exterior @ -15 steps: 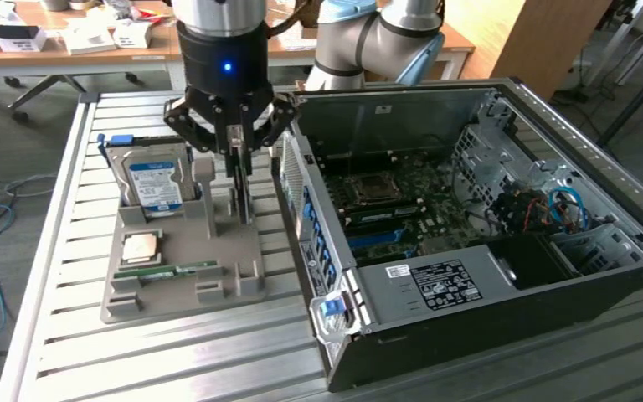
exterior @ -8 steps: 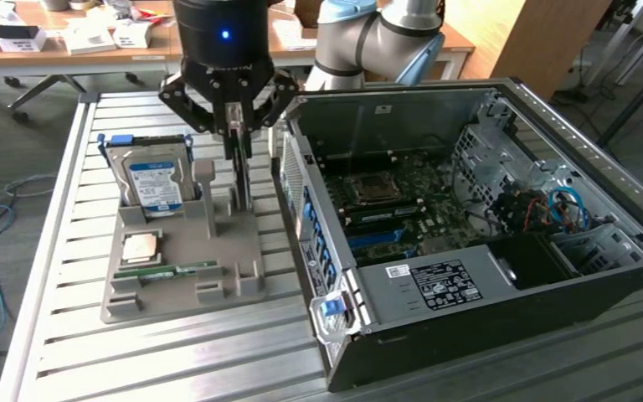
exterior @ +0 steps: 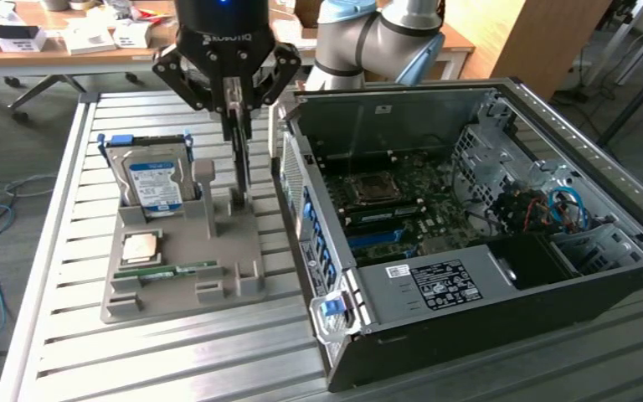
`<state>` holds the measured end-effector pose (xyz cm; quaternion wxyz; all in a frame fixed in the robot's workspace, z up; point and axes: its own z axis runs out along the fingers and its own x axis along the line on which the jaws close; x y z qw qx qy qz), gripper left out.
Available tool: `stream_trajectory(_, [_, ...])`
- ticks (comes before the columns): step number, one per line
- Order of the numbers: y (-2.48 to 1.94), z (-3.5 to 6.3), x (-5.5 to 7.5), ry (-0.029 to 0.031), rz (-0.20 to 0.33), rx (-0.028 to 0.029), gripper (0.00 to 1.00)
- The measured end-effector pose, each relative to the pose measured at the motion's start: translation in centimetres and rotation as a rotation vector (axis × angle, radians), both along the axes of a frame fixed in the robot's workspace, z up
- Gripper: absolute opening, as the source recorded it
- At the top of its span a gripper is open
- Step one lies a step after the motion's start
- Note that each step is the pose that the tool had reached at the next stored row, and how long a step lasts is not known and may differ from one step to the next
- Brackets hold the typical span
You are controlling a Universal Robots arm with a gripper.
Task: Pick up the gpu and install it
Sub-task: 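Pick up the gpu and move the gpu toward the slot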
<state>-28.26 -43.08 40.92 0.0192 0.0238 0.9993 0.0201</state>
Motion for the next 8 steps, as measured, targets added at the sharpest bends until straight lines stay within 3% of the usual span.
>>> stream_trajectory(8, [0.0, 1.4, 0.0, -0.0008, 0.0, 0.0, 0.26])
